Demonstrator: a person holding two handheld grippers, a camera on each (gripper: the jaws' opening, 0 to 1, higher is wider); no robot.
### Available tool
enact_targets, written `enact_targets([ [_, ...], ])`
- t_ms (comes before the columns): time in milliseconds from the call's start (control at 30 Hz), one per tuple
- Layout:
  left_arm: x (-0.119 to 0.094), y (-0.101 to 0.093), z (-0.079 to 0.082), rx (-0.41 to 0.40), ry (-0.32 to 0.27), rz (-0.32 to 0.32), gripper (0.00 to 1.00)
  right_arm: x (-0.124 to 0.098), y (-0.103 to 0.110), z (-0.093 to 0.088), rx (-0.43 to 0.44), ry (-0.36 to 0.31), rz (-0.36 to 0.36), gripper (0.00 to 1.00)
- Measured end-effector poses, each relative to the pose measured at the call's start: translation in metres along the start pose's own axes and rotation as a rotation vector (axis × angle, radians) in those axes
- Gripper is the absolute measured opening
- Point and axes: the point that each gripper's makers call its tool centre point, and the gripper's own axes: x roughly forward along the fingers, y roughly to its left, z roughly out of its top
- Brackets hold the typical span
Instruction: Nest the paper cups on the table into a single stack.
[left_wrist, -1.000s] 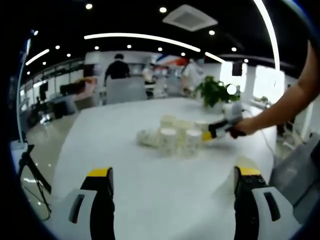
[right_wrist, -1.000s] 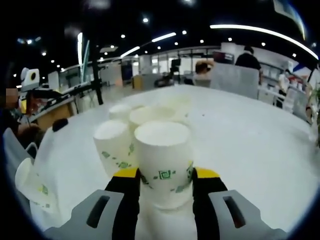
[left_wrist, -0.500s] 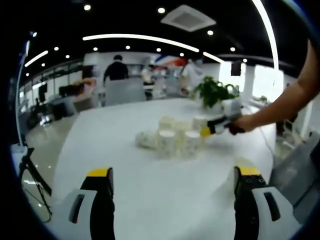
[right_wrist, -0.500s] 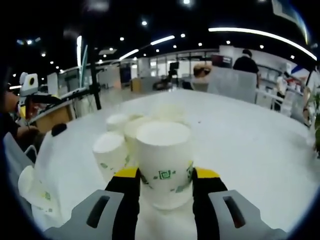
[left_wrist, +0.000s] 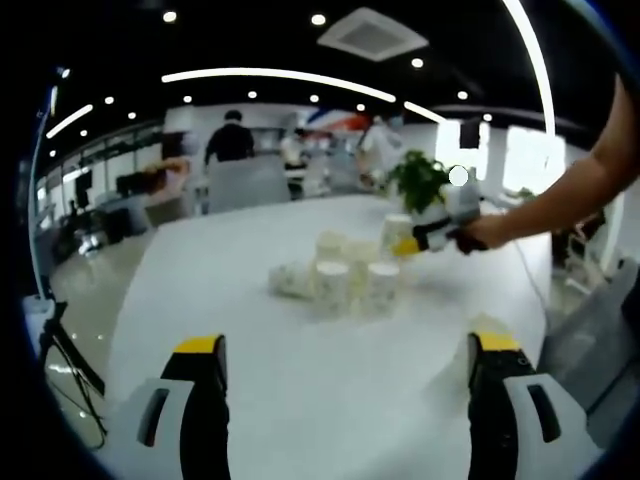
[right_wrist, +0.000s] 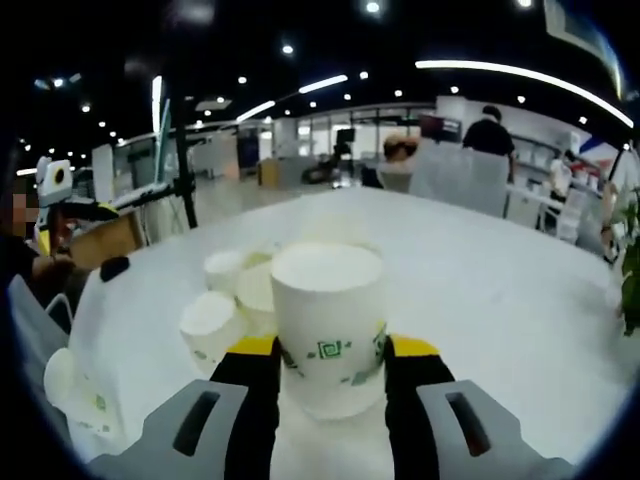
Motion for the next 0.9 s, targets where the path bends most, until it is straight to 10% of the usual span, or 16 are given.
enact_targets([
  [900, -0.005, -0.002, 0.003, -0.006, 0.009, -0.008, 0.98, -0.016, -0.008, 0.050, -0.023, -0.052, 0.001, 0.37],
])
